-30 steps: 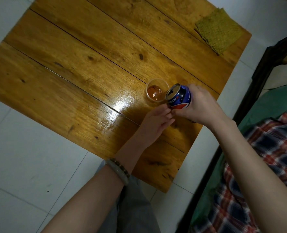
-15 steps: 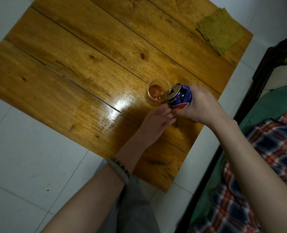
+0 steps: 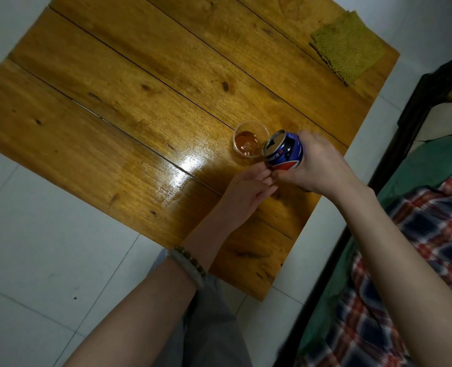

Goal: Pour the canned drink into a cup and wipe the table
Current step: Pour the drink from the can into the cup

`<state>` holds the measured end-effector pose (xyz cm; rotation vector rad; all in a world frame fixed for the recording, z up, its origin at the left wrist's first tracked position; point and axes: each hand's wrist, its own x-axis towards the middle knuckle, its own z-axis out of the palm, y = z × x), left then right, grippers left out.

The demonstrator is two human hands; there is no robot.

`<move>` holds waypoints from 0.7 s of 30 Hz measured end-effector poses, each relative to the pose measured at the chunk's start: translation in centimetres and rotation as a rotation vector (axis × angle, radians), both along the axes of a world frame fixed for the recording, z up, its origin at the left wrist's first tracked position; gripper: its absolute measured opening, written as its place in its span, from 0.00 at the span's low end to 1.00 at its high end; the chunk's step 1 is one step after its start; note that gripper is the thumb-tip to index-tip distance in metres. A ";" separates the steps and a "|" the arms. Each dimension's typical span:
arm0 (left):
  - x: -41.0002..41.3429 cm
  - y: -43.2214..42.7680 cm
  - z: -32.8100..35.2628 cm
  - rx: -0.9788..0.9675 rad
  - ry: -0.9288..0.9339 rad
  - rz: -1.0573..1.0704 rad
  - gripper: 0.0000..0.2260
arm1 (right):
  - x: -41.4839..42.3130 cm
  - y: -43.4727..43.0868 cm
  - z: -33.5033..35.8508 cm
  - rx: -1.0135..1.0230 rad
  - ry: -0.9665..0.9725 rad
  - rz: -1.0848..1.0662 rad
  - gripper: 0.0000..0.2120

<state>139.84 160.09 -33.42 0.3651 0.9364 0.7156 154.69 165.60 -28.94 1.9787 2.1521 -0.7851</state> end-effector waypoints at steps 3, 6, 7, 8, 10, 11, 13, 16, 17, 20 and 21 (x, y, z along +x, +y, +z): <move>0.0 -0.1 -0.1 0.022 -0.005 -0.003 0.21 | 0.0 -0.1 0.1 0.001 0.001 -0.001 0.33; 0.0 -0.2 -0.4 0.032 0.004 -0.011 0.22 | 0.0 -0.1 0.1 0.011 0.004 0.007 0.32; 0.0 -0.3 -0.4 0.038 0.011 -0.016 0.22 | -0.1 -0.1 0.1 0.012 0.004 0.006 0.31; 0.0 -0.3 -0.5 0.044 0.018 -0.022 0.21 | -0.1 -0.1 0.1 0.010 0.003 0.003 0.31; -0.2 -0.3 -0.6 0.074 0.038 -0.038 0.22 | -0.2 -0.2 0.2 0.006 -0.002 0.001 0.31; -0.2 -0.4 -0.7 0.101 0.059 -0.053 0.22 | -0.2 -0.1 0.3 0.007 -0.006 0.003 0.32; -0.2 -0.5 -1.0 0.148 0.080 -0.076 0.23 | -0.2 -0.1 0.3 0.010 -0.010 0.007 0.32; -0.2 -0.6 -1.3 0.107 0.052 -0.056 0.23 | -0.3 -0.1 0.4 0.007 -0.012 0.005 0.32; -0.2 -0.5 -1.4 0.101 0.046 -0.053 0.23 | -0.3 -0.2 0.4 0.005 -0.014 0.004 0.32; -0.2 -0.6 -1.7 0.097 0.036 -0.047 0.23 | -0.4 -0.2 0.4 0.003 -0.018 0.005 0.32; -0.2 -0.6 -1.8 0.093 0.034 -0.047 0.22 | -0.4 -0.2 0.4 0.001 -0.017 0.004 0.33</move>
